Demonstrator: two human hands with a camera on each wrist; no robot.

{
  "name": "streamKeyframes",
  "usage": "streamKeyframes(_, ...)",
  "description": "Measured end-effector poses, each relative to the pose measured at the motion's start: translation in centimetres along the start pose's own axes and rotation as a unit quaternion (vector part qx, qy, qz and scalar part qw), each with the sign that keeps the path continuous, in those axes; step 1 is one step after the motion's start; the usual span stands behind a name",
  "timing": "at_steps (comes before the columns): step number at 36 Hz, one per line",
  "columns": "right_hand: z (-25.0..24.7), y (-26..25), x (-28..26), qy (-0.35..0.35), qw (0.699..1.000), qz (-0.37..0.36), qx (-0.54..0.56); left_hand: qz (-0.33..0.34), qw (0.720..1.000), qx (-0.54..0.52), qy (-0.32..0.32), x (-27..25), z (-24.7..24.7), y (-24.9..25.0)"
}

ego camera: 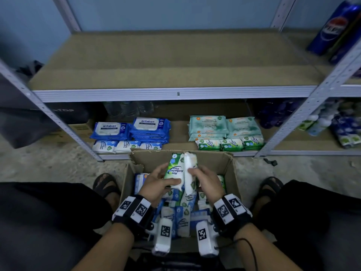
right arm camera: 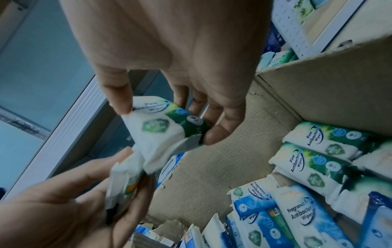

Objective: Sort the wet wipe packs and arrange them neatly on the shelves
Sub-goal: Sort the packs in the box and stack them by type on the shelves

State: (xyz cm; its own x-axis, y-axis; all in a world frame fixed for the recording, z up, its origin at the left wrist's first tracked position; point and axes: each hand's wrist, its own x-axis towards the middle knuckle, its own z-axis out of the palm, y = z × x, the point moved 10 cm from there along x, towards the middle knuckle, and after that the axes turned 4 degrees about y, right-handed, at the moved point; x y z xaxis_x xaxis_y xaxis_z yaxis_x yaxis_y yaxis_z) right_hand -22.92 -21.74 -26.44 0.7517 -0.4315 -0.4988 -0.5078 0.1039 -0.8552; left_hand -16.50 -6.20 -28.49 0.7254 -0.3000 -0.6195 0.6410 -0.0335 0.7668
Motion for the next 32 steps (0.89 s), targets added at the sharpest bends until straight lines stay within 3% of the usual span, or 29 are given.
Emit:
streamKeyframes(6,-0.9,0.2,0.1,0.015,0.998,-0.043,-0.053,0.045,0.996,0.068,0.028,0.2,-1.1,1.2)
streamKeyframes(11,-1.7,1.0,0.9,0.051,0.992,-0.072,-0.092,0.036,0.992,0.092,0.082,0.7,-2.5,1.1)
streamKeyframes(20,-0.3,1.1,1.3,-0.040,0.993,-0.085,-0.070,0.004,0.998,0.043,0.046,0.8,-1.4,0.3)
streamKeyframes(28,0.1,0.8,1.3,-0.055,0.990,-0.111,-0.067,-0.010,0.998,-0.065,0.021,0.7,-0.5,0.2)
streamKeyframes(32,0.2,1.3,1.4,-0.045,0.990,-0.111,-0.072,0.000,0.998,-0.066,0.010,0.7,-0.2,0.3)
